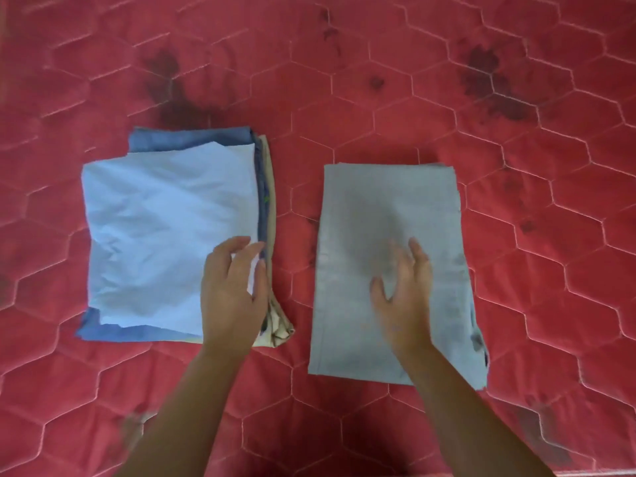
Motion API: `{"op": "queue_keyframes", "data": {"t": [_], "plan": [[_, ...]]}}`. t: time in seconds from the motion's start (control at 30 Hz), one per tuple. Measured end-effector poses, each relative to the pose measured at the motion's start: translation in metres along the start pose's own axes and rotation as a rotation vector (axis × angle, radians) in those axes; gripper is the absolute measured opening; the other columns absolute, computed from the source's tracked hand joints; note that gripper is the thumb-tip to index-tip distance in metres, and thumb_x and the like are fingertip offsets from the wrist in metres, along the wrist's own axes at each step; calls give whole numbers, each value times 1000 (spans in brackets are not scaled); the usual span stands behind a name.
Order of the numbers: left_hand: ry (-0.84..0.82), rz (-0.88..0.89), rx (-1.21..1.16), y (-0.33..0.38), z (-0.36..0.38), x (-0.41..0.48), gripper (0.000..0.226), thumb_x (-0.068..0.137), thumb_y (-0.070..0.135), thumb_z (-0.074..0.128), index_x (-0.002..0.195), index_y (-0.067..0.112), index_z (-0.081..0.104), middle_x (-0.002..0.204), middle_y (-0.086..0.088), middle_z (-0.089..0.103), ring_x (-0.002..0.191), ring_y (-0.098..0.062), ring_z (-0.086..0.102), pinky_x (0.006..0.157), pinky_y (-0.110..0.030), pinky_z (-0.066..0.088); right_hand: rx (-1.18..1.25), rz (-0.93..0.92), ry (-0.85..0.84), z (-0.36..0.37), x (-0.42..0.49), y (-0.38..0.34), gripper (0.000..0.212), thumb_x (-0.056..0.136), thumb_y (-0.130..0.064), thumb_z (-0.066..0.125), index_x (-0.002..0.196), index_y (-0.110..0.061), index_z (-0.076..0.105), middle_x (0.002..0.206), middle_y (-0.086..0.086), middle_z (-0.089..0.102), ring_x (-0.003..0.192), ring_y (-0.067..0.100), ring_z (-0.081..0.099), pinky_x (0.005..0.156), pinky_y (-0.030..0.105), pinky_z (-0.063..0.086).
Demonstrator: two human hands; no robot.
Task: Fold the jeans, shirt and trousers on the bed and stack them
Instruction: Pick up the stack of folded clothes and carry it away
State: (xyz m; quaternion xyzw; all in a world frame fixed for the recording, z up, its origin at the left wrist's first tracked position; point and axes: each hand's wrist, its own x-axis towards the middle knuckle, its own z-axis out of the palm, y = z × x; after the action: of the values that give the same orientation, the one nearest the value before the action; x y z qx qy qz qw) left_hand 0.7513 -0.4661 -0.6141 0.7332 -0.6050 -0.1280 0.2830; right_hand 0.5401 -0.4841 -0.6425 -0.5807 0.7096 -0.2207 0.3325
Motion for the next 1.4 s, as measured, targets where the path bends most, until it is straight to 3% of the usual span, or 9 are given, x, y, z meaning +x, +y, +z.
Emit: {"op": "queue_keyframes", "data": {"t": [0.23,0.4,0.57,0.67,0.8,0.9,1.07,1.17,1.4], "plan": [[-40,-38,207,-70,-31,45,44,91,22,34,126,3,51,137,-15,47,131,-31,37,102,-52,31,-27,-340,-164,100,3,-125,46,87,-25,36,131,-15,47,138,18,43,127,32,42,105,45,36],[-312,-130,392,-122,-32,53,57,90,34,22,141,13,36,151,-10,28,140,-28,22,103,-64,21,-238,-251,-175,148,15,-141,50,91,-37,41,140,-33,34,155,14,14,138,39,21,104,63,23],[-296,-290,369,-159,-41,53,58,92,48,23,146,28,21,157,-4,7,144,-23,3,104,-67,10,1,-185,-227,150,24,-120,62,90,-51,42,142,-43,8,152,20,10,142,29,11,113,37,20],[-282,-446,267,-167,-50,58,59,93,51,34,145,39,11,156,-8,1,142,-29,6,107,-60,16,122,-138,-242,148,23,-116,65,89,-46,47,139,-47,5,146,15,25,137,22,26,108,24,22],[-350,-551,2,-185,-65,61,68,83,65,38,140,53,3,128,-12,43,117,-29,44,94,-40,37,80,-115,-239,144,22,-116,70,87,-47,52,137,-50,3,129,13,38,116,22,43,98,25,31],[-378,-591,-126,-192,-73,60,67,74,73,36,130,66,0,117,-7,53,100,-24,55,90,-37,44,115,-7,-307,140,21,-118,75,85,-47,54,135,-54,-1,114,-1,33,96,11,41,87,22,31],[-421,-643,-421,-188,-76,60,67,89,42,52,138,55,9,137,25,35,124,-2,40,108,-28,32,298,6,-380,139,25,-112,85,82,-38,64,127,-65,-2,142,-24,25,130,-3,31,107,24,28],[-420,-681,-630,-186,-80,62,67,90,30,54,141,49,14,143,25,30,127,4,37,112,-31,29,397,21,-401,139,26,-109,84,83,-30,65,124,-67,2,151,-23,14,138,-4,21,115,28,21],[-349,-716,-824,-170,-91,67,67,87,17,57,139,47,26,140,19,42,120,-4,51,94,-21,46,583,82,-393,130,33,-113,84,83,-13,65,136,-49,11,134,-32,31,114,-25,37,90,-1,34]]}}
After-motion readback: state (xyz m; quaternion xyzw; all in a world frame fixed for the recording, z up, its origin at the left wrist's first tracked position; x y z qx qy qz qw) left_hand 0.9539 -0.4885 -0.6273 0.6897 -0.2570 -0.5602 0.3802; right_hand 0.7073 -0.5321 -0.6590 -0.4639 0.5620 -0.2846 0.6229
